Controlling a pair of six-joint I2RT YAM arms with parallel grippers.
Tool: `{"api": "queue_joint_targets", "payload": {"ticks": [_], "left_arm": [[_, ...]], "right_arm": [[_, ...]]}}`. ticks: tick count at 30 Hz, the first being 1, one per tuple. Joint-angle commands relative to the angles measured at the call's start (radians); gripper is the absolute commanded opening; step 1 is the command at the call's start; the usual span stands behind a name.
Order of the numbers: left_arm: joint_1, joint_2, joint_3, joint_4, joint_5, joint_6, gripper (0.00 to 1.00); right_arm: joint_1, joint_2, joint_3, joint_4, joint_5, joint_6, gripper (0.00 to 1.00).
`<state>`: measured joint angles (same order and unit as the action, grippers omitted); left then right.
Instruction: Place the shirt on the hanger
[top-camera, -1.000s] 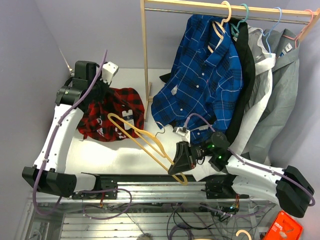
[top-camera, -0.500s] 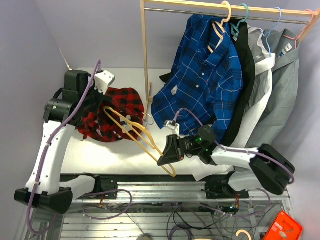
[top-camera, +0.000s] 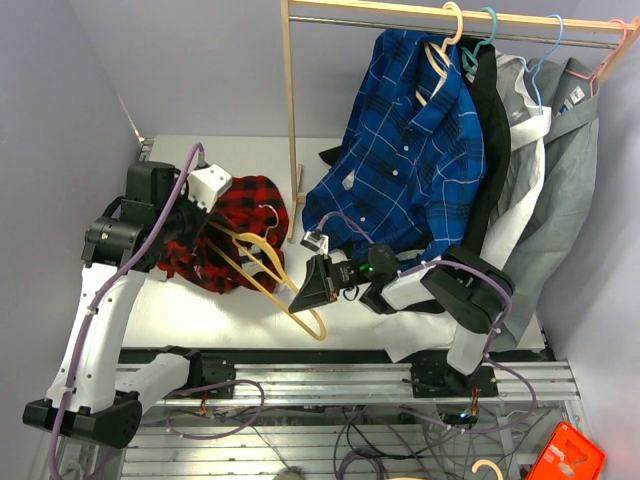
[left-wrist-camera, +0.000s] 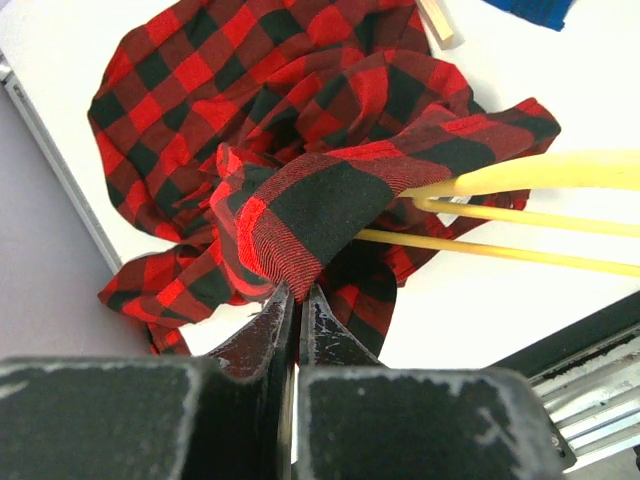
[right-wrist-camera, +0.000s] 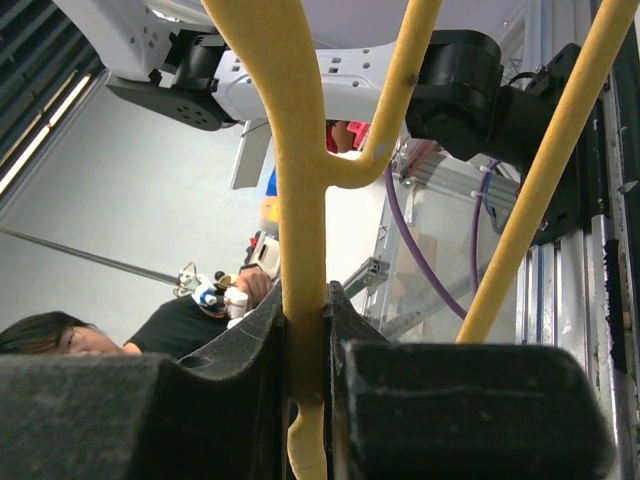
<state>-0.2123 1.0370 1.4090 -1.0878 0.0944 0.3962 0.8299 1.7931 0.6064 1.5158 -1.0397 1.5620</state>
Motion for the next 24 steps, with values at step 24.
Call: {"api": "queue_joint_targets", "payload": {"ticks": [24], "left_arm": [[-0.007,0.000,-0.074,-0.129,0.300,0.098,0.07]], "right_arm": [[0.055,0.319,0.286,0.307,-0.006,-0.135,0.00]]}}
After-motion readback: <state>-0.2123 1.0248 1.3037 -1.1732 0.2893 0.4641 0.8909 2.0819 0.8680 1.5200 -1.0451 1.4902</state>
